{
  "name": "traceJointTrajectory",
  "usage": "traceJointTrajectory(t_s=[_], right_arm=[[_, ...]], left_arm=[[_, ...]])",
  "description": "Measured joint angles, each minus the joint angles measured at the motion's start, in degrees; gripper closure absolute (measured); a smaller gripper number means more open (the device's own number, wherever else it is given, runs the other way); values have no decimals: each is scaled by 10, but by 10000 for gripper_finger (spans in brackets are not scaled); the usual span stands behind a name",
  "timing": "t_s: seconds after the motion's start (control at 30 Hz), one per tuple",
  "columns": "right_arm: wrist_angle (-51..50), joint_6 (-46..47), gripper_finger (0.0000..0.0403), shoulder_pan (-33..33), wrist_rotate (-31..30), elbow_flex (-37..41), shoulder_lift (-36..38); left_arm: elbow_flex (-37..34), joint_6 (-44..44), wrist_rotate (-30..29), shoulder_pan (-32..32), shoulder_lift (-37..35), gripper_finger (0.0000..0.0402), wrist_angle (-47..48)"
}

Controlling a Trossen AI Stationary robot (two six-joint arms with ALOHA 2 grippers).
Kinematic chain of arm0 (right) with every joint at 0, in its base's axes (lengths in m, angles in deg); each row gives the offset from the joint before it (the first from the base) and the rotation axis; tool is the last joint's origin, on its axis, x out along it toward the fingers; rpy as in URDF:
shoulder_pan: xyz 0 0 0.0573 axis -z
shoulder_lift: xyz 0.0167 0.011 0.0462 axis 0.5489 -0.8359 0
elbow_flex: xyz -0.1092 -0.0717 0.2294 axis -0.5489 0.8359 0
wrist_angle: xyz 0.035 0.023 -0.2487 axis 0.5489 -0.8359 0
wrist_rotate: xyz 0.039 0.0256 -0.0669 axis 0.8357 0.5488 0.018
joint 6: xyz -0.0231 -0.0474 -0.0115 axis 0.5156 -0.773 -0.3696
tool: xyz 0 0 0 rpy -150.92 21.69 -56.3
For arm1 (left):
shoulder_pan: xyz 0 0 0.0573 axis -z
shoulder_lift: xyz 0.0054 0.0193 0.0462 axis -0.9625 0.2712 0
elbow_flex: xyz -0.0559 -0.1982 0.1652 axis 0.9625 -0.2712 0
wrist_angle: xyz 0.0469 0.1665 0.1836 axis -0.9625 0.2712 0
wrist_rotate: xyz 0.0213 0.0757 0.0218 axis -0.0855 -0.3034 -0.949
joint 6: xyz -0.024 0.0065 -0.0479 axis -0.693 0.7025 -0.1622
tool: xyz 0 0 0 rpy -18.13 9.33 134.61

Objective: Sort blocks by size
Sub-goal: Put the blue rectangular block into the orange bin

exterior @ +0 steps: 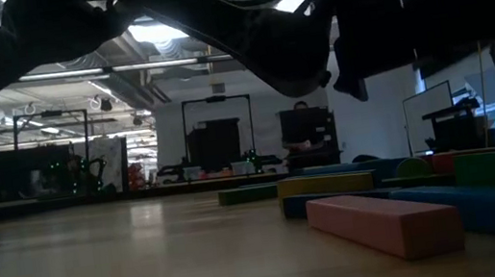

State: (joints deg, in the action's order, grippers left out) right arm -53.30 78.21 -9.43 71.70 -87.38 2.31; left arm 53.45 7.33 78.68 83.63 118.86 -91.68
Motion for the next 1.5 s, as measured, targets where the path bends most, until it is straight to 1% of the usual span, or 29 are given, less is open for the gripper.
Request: traceJointTrajectory(t_s=[0.07,0.13,0.37,0.43,0.73,0.83,0.87,1.1,1.17,1.33,1.43,1.5], right_arm=[[0,-2,182,-13,-34,0,0],[0,-2,182,-25,-56,0,0],[-1,-2,188,-51,-90,0,0],[-1,-2,203,-54,-90,0,0],[-2,-2,308,-53,-83,0,-5],[1,-3,336,-53,-73,0,-7],[2,-2,339,-53,-72,0,-8],[24,1,339,-53,-53,0,-8],[26,3,339,-53,-45,0,-8],[31,6,337,-53,-27,0,-8],[32,22,339,-53,-10,0,-8],[37,44,339,-53,12,0,-7]], left_arm=[[0,-1,0,0,0,276,-6],[0,-1,0,0,0,276,-16],[0,-2,0,0,0,276,-27],[0,-3,0,0,0,276,-28],[0,-6,0,2,0,276,-56],[0,-5,2,4,0,277,-55],[0,-5,1,4,0,277,-54],[0,-5,2,5,0,276,-56],[0,-23,3,5,0,272,-54],[0,-53,3,5,0,230,-31],[0,-56,4,5,0,203,-13],[0,-55,25,2,0,191,-6]])
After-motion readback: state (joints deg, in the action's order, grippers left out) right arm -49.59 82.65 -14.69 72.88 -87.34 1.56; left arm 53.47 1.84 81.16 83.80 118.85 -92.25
